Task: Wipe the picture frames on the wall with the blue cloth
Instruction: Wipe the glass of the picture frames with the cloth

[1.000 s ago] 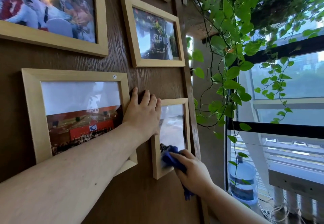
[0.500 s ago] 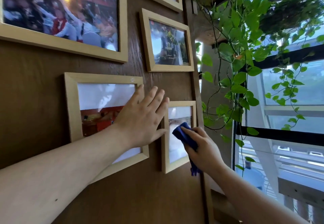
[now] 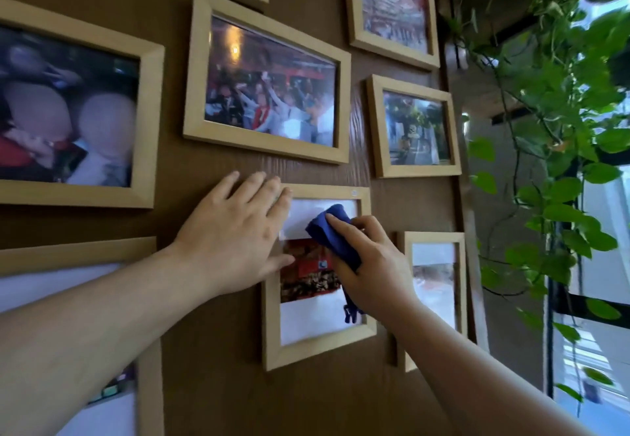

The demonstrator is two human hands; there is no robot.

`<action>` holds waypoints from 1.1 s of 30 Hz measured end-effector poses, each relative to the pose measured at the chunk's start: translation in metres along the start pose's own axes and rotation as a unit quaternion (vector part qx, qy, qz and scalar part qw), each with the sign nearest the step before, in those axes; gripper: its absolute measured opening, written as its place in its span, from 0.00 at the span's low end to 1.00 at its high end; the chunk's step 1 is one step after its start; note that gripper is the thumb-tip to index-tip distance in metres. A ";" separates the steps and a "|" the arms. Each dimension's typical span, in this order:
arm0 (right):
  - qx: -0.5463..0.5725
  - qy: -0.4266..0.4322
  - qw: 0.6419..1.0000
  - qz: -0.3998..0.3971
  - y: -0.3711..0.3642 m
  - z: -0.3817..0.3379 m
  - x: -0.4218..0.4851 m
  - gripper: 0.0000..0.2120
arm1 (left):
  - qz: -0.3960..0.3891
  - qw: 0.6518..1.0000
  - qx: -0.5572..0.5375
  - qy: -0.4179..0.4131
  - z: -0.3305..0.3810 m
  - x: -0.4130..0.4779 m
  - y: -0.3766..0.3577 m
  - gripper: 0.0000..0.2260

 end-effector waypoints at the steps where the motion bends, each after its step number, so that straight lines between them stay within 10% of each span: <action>1: -0.004 0.012 1.000 -0.003 -0.004 -0.009 0.005 0.26 | -0.011 1.000 0.010 0.012 -0.009 -0.004 -0.004 0.41; 10: -0.066 0.077 0.995 -0.017 -0.020 -0.046 0.028 0.25 | -0.008 0.999 -0.010 0.044 -0.021 -0.001 -0.017 0.45; 20: -0.193 -0.069 0.979 -0.007 0.006 0.017 0.015 0.25 | 0.002 0.999 -0.011 0.039 -0.020 0.001 -0.022 0.47; 27: -0.096 0.070 0.991 -0.062 -0.023 -0.036 0.006 0.26 | 0.015 0.999 -0.014 0.039 -0.020 0.003 -0.023 0.47; 33: -0.164 -0.052 0.985 -0.031 0.000 0.015 -0.016 0.26 | 0.014 0.999 -0.004 0.041 -0.020 0.002 -0.024 0.48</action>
Point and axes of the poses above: each hand's wrist, its own x-axis towards the middle knuckle, its own y-axis out of the back of the hand, z = x × y, the point moved 3 cm from there along x, towards the middle knuckle, and after that the axes turned 4 degrees about x, right-handed, at the moved point
